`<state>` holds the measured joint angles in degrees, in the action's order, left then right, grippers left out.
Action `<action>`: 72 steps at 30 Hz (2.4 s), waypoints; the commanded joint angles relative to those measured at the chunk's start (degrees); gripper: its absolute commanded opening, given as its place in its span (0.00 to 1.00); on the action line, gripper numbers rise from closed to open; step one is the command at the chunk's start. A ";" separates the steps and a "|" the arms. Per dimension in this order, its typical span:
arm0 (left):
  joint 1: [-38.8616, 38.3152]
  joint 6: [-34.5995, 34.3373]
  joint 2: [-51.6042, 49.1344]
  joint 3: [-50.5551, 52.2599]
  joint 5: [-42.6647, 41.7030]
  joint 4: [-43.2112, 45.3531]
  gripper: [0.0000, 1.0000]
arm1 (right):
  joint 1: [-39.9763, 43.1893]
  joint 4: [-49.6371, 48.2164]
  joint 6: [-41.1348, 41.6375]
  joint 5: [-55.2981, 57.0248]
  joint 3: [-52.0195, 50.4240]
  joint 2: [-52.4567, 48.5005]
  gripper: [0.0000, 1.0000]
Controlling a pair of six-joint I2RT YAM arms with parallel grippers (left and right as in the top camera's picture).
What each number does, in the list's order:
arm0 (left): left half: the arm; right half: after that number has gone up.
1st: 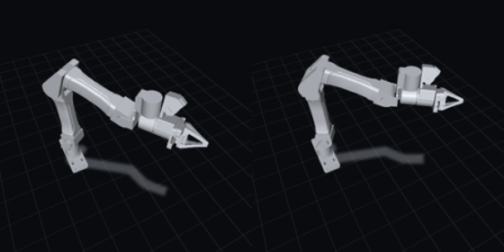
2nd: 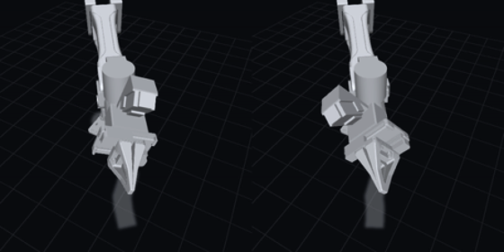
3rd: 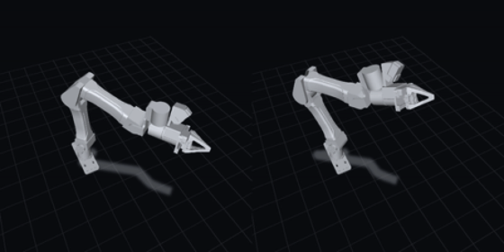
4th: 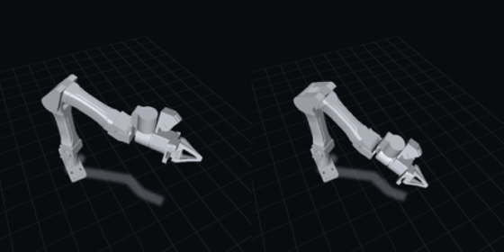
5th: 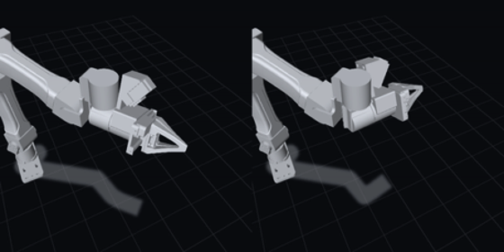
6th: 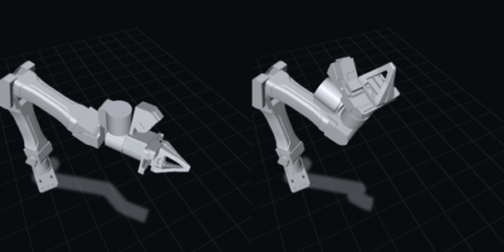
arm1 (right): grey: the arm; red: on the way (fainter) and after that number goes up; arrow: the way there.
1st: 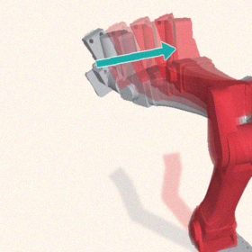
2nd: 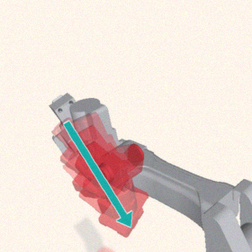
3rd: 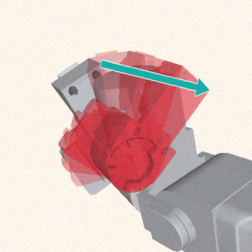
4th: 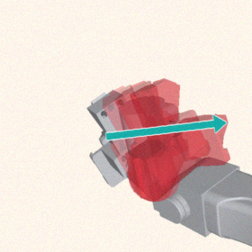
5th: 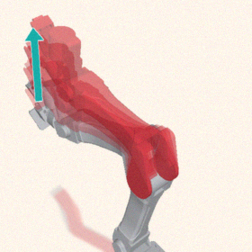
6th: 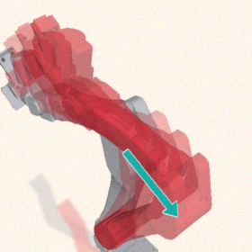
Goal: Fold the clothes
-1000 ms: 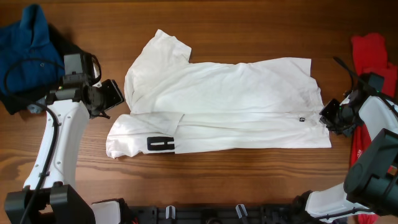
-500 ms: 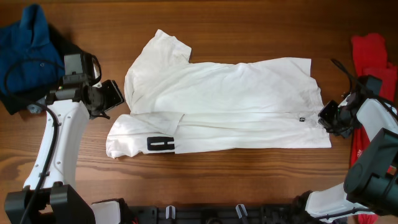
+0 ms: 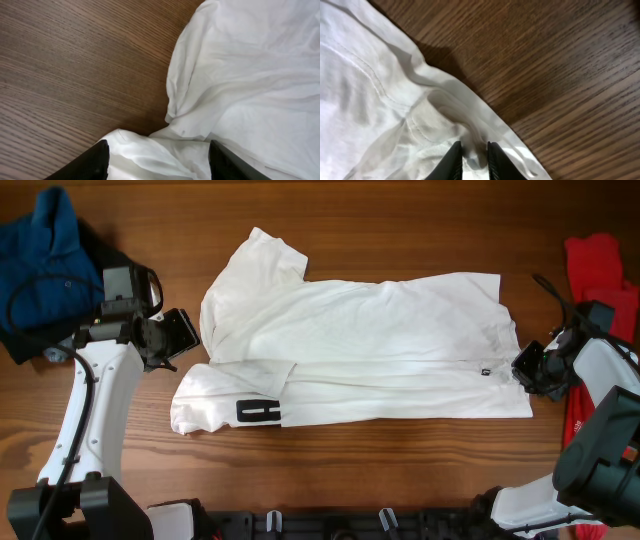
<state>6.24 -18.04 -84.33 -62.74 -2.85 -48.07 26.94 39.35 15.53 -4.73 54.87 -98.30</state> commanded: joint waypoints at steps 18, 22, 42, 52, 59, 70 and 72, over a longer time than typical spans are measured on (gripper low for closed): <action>-0.39 1.22 -0.33 -0.55 1.44 -0.20 0.63 | -0.09 1.60 -0.50 -1.31 2.03 0.28 0.16; -0.39 1.22 -0.33 -0.52 1.44 -0.20 0.63 | -0.09 1.44 -0.50 -1.33 2.03 0.26 0.17; -0.39 1.22 -0.33 -0.55 1.44 -0.20 0.63 | -0.09 0.50 -0.48 -1.36 2.14 0.26 0.17; -0.39 1.22 -0.33 -0.55 1.44 -0.20 0.63 | -0.09 0.35 -0.50 -1.33 2.14 0.28 0.16; -0.39 1.22 -0.33 -0.55 1.46 -0.17 0.63 | -0.09 0.33 -0.46 -1.33 2.14 0.28 0.04; -0.39 1.20 -0.33 -0.55 2.29 -0.22 0.63 | -0.07 3.37 -0.52 -1.31 4.70 0.72 0.04; -0.39 1.22 -0.33 -0.55 2.29 -0.22 0.63 | -0.09 3.41 -0.50 -1.31 5.11 0.81 0.04</action>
<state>6.24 -18.02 -84.33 -62.74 -1.39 -48.07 26.94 42.65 15.14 -5.15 57.91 -98.30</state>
